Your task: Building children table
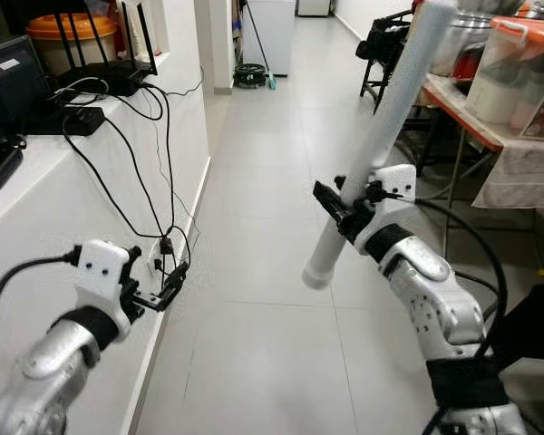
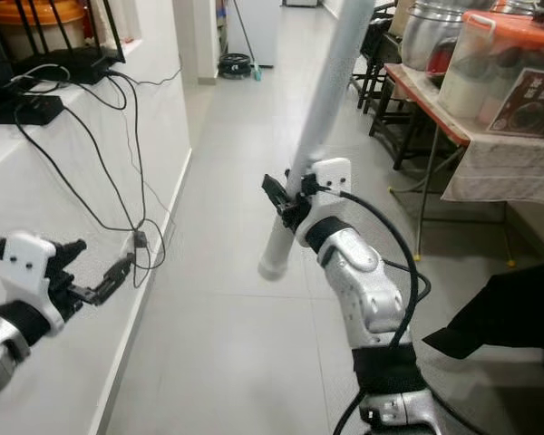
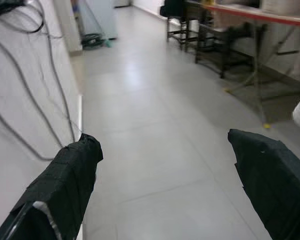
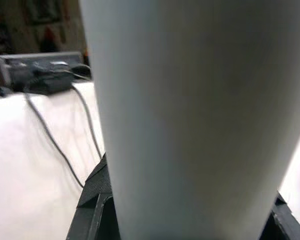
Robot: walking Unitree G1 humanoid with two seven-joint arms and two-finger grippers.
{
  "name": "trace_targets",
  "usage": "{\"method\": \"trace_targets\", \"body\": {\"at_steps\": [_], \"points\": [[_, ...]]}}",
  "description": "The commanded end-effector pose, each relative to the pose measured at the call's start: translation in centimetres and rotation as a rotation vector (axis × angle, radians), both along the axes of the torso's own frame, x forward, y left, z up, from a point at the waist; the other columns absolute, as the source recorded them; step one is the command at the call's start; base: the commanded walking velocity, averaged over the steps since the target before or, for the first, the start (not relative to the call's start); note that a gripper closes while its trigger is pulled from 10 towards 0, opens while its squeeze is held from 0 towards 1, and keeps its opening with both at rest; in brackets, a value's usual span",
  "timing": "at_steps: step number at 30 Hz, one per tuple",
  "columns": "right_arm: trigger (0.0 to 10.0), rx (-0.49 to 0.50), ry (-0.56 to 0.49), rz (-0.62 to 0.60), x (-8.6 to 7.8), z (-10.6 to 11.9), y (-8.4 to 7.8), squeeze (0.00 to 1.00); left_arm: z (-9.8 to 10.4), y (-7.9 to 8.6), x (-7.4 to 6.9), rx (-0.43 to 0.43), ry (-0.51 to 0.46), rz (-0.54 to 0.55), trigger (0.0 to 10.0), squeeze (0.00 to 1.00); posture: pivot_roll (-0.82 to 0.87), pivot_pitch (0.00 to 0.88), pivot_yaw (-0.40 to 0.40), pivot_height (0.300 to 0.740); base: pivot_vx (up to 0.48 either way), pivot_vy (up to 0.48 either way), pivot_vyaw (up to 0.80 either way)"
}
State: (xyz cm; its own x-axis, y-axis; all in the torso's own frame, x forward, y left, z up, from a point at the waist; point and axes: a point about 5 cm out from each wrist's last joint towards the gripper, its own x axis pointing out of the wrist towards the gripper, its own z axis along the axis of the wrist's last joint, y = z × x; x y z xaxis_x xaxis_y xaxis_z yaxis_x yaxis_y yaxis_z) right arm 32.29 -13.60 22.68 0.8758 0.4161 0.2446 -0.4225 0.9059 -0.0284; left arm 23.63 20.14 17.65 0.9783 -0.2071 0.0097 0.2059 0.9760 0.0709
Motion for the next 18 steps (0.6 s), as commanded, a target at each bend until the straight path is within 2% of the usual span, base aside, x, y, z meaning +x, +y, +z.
{"method": "trace_targets", "body": {"at_steps": [1,3,4,9,18], "points": [[10.0,-0.039,-0.062,-0.023,-0.7,0.1,-0.1,0.0,-0.5,-0.1,-0.3,0.002,0.022,0.061,10.0,0.0,0.11,0.0,-0.062,0.74,0.0,0.0,0.0],[10.0,-0.106,-0.098,-0.044,-1.7,-1.1,-0.1,0.0,-1.8,-0.4,-0.9,0.004,0.057,0.162,10.0,0.0,0.11,0.0,-0.071,0.74,0.0,0.0,0.0],[10.0,-0.124,-0.079,-0.06,-2.0,-2.0,-0.5,0.0,-2.1,-0.9,-1.1,0.001,0.06,0.165,10.0,0.0,0.11,0.0,-0.072,0.74,0.0,0.0,0.0],[10.0,-0.142,-0.03,-0.104,-2.3,-3.4,-1.0,0.0,-2.2,-1.8,-1.0,0.004,0.045,0.164,10.0,0.0,0.1,0.0,-0.071,0.74,0.0,0.0,0.0],[10.0,-0.156,-0.019,-0.131,-2.2,-4.1,-0.7,0.0,-2.5,-2.4,-0.9,0.009,0.04,0.159,10.0,0.0,0.1,0.0,-0.063,0.74,0.0,0.0,0.0]]}}
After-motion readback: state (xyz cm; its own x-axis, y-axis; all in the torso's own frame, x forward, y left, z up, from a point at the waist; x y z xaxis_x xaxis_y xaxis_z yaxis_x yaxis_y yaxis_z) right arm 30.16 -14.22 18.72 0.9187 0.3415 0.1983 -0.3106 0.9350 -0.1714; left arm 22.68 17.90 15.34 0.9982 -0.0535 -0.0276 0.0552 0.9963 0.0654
